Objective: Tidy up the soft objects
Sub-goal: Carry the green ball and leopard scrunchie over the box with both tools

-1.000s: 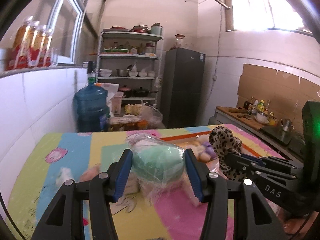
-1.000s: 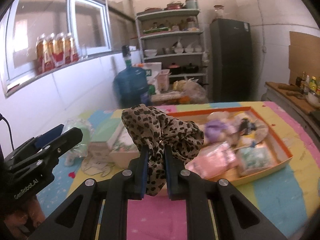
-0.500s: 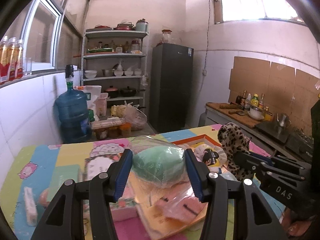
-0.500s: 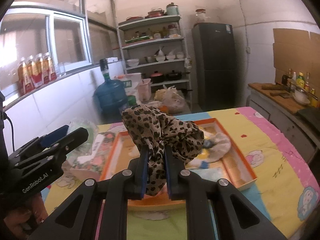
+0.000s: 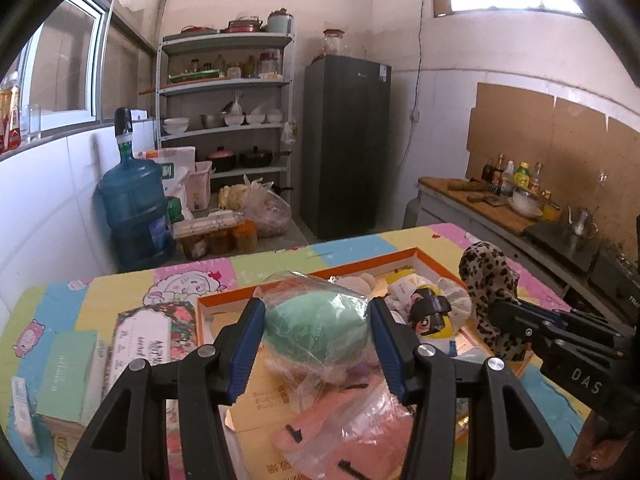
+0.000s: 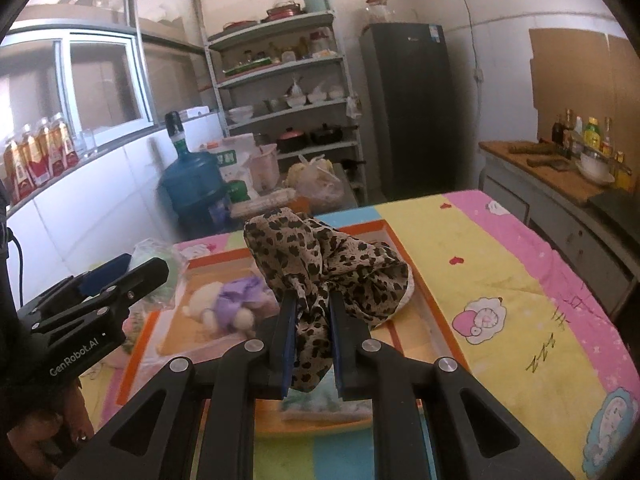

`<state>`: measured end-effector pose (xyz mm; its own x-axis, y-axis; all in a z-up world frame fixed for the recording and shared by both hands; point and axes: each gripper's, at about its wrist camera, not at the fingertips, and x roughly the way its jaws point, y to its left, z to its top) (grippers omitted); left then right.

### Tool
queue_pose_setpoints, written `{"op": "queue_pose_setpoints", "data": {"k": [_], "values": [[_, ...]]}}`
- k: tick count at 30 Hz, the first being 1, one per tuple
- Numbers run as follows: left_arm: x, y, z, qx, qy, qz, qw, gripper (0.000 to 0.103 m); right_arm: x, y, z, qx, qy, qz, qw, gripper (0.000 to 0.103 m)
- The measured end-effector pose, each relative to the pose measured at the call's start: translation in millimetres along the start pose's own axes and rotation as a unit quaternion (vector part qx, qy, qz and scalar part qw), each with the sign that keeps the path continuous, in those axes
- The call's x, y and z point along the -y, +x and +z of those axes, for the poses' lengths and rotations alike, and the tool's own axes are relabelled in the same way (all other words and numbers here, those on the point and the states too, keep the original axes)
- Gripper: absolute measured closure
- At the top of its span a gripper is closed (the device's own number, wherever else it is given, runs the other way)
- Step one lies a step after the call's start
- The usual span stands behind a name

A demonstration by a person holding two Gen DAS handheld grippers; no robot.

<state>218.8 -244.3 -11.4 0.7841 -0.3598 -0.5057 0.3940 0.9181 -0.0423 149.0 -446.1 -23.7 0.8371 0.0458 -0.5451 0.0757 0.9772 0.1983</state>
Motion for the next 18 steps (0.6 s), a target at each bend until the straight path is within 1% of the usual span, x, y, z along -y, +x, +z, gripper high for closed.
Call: {"op": "queue_pose_setpoints", "data": {"k": [7, 18], "values": [[6, 24, -2, -0.017, 0.002, 0.006, 0.9998, 0.049, 12, 20, 2, -0.01, 0.004, 0.003, 1.0, 0.087], [5, 46, -2, -0.036, -0.001, -0.007, 0.9993, 0.049, 18, 44, 3, -0.028, 0.006, 0.006, 1.0, 0.087]]}}
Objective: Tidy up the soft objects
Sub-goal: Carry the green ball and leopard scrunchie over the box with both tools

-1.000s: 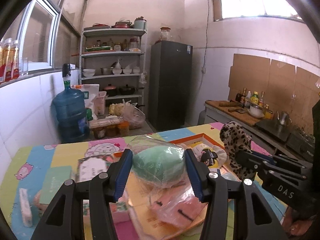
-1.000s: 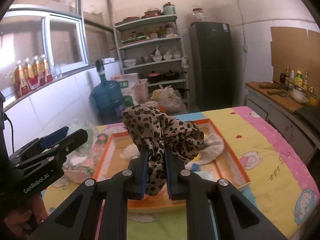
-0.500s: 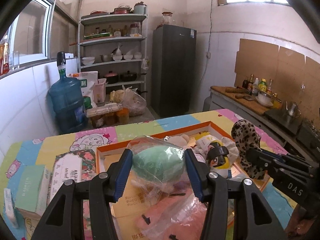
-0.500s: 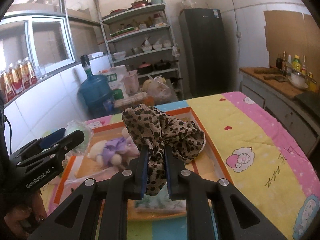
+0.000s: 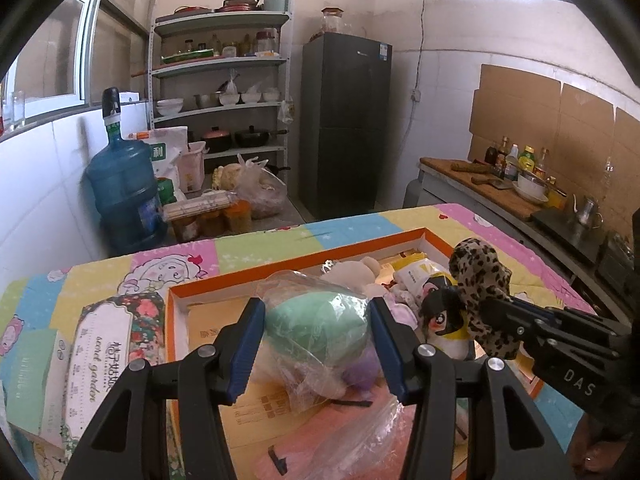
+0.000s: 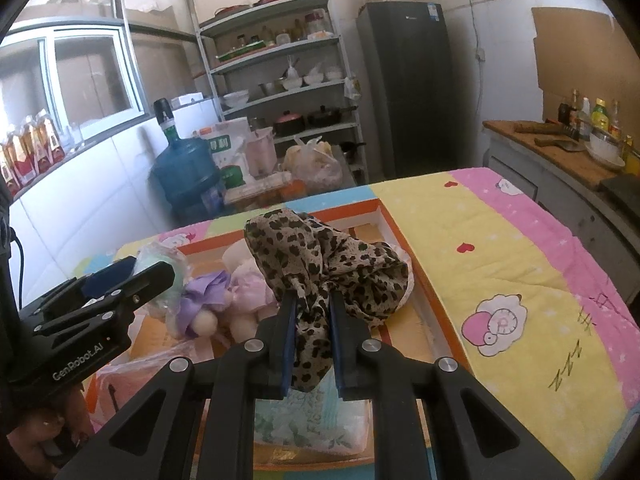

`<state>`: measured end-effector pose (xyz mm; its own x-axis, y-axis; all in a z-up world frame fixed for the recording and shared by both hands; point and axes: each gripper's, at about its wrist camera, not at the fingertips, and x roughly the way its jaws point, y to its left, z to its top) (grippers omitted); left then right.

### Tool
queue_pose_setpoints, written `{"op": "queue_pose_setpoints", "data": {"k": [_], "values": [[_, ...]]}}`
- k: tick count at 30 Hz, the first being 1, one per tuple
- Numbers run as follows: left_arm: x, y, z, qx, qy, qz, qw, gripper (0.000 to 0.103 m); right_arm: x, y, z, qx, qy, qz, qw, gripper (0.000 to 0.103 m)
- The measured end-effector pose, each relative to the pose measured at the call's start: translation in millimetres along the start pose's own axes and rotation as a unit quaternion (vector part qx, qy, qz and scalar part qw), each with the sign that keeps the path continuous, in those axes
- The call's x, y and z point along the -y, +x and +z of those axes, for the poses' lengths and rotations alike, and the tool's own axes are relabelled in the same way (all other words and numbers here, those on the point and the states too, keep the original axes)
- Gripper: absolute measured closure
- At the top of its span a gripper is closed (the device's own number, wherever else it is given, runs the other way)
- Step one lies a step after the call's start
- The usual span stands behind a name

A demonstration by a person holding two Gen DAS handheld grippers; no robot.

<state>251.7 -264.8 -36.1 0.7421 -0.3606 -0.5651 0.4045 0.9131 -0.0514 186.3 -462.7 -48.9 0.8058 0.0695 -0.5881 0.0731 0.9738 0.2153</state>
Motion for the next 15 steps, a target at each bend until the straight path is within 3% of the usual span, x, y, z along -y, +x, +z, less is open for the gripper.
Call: {"op": "queue_pose_setpoints", "data": {"k": [15], "values": [[4, 5, -2, -0.004, 0.005, -0.008, 0.9999, 0.049, 4, 18, -2, -0.019, 0.01, -0.003, 1.0, 0.085]]}}
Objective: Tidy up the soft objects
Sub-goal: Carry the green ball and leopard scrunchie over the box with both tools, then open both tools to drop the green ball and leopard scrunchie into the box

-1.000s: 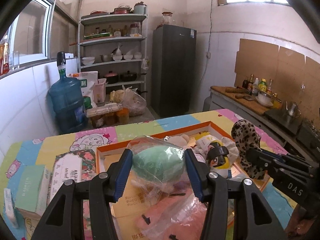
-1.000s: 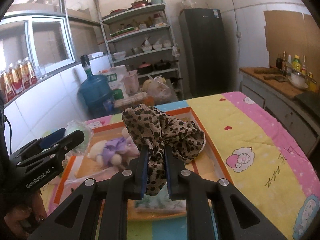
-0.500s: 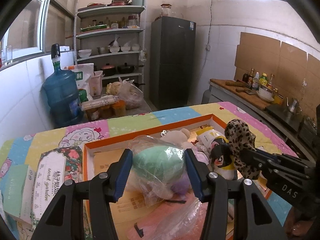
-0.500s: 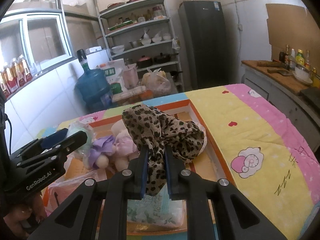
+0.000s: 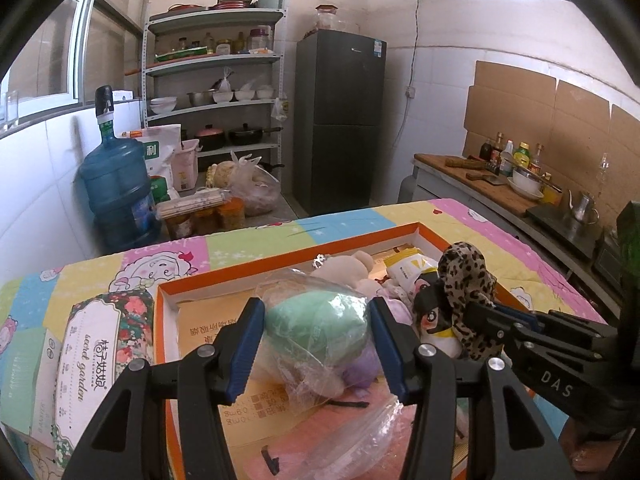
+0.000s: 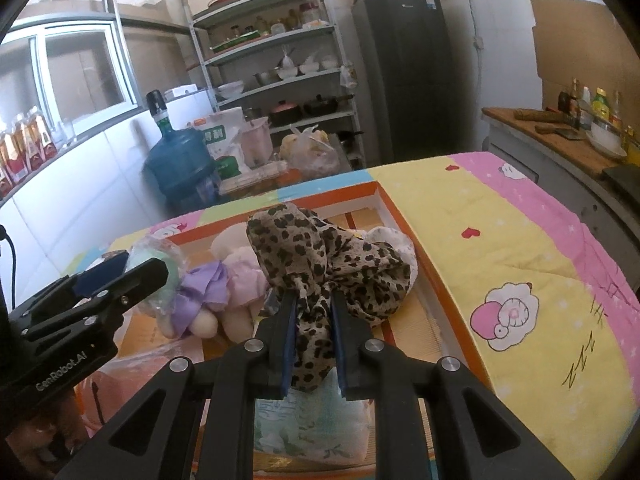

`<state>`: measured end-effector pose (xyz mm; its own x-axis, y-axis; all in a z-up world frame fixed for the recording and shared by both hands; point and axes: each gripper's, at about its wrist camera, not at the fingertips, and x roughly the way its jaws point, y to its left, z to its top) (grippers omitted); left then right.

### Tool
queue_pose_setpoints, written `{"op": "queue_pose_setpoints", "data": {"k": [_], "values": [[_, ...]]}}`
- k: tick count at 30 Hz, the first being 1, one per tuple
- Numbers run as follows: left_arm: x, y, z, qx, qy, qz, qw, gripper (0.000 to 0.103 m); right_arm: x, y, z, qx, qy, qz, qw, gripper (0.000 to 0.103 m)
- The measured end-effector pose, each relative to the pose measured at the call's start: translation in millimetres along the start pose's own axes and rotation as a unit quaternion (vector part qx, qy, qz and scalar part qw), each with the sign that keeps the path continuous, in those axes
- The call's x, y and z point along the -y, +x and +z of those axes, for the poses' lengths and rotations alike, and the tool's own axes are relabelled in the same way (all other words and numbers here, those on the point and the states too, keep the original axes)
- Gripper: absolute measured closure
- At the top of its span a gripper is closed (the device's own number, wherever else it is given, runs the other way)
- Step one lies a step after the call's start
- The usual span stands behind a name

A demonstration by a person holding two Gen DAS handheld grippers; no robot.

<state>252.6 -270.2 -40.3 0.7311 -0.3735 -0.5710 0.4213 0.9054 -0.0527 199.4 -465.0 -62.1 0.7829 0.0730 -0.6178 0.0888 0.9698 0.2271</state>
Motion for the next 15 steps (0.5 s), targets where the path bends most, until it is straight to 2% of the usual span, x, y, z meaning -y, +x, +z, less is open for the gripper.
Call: {"op": "queue_pose_setpoints", "data": {"k": [2, 9, 13, 15], "values": [[0.1, -0.1, -0.1, 0.001, -0.001, 0.0, 1.0, 0.048, 0.0, -0.3, -0.5, 0.0, 0.0, -0.001, 1.0, 0.081], [0.0, -1.2, -1.3, -0.002, -0.01, 0.0, 0.9999, 0.042, 0.2, -4.5, -2.4, 0.007, 0.002, 0.001, 1.0, 0.057], [-1.1, -4.3, -2.2, -0.002, -0.012, 0.008, 0.9999, 0.04, 0.0, -7.8, -3.7, 0.009, 0.005, 0.003, 1.0, 0.052], [-2.6, -7.8, -2.1, 0.003, -0.015, 0.007, 0.9999, 0.039, -0.2, -8.7, -3.8, 0.01, 0.006, 0.004, 1.0, 0.046]]}}
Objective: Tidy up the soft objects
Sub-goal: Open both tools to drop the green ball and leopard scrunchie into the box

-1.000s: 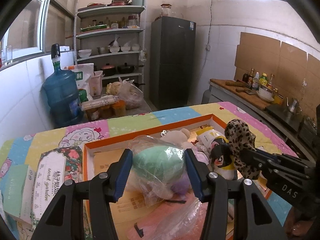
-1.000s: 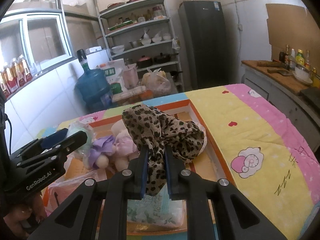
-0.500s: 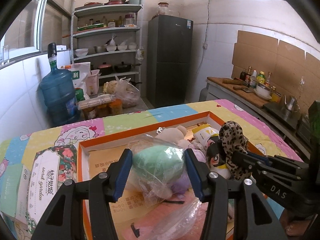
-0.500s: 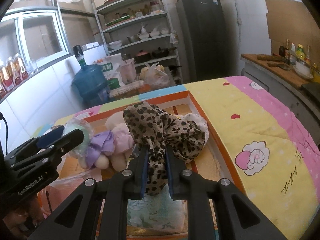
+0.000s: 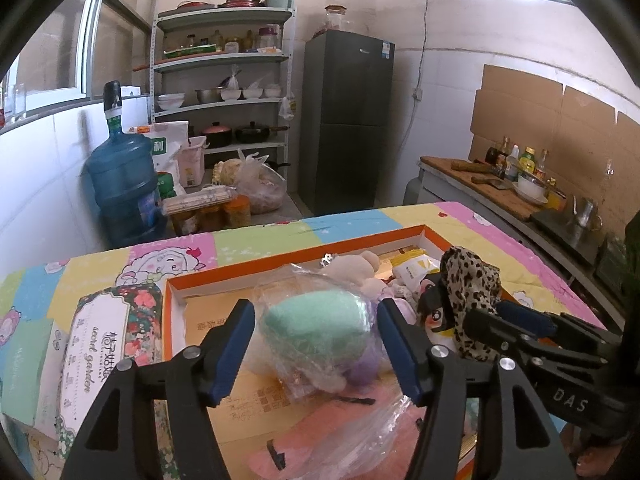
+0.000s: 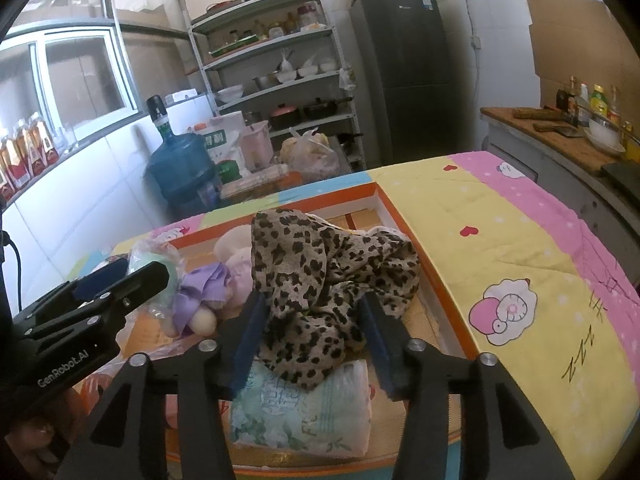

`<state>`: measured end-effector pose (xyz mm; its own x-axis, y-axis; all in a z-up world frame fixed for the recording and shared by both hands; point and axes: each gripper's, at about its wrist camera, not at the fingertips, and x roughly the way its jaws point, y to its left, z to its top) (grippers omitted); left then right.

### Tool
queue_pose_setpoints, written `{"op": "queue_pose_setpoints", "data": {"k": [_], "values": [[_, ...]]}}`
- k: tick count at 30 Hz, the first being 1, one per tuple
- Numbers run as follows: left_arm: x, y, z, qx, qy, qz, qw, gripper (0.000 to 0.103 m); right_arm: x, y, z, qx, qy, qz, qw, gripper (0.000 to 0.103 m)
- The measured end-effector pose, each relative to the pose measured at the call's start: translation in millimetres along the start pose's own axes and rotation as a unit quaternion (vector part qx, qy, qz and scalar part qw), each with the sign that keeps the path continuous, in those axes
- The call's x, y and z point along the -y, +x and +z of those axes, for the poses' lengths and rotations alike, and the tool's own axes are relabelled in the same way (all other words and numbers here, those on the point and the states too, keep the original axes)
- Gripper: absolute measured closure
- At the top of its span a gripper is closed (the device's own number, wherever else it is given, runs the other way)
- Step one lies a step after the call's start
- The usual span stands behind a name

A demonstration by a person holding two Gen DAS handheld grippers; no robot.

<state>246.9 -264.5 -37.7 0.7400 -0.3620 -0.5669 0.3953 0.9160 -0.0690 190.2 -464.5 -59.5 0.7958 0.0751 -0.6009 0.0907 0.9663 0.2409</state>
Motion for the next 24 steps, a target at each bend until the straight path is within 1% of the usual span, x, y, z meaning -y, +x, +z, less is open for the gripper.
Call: {"op": "queue_pose_setpoints", "data": {"k": [5, 14, 24], "values": [[-4, -9, 0, 0.012, -0.002, 0.003, 0.9999, 0.035, -2, -2, -1, 0.0, 0.001, 0.0, 1.0, 0.044], [-7, -22, -1, 0.018, -0.003, 0.003, 0.9998, 0.035, -8, -18, -2, 0.009, 0.002, -0.005, 1.0, 0.044], [-12, -48, -2, 0.03, -0.004, 0.001, 0.9995, 0.035, -23, -41, -4, 0.022, -0.008, -0.007, 1.0, 0.044]]}}
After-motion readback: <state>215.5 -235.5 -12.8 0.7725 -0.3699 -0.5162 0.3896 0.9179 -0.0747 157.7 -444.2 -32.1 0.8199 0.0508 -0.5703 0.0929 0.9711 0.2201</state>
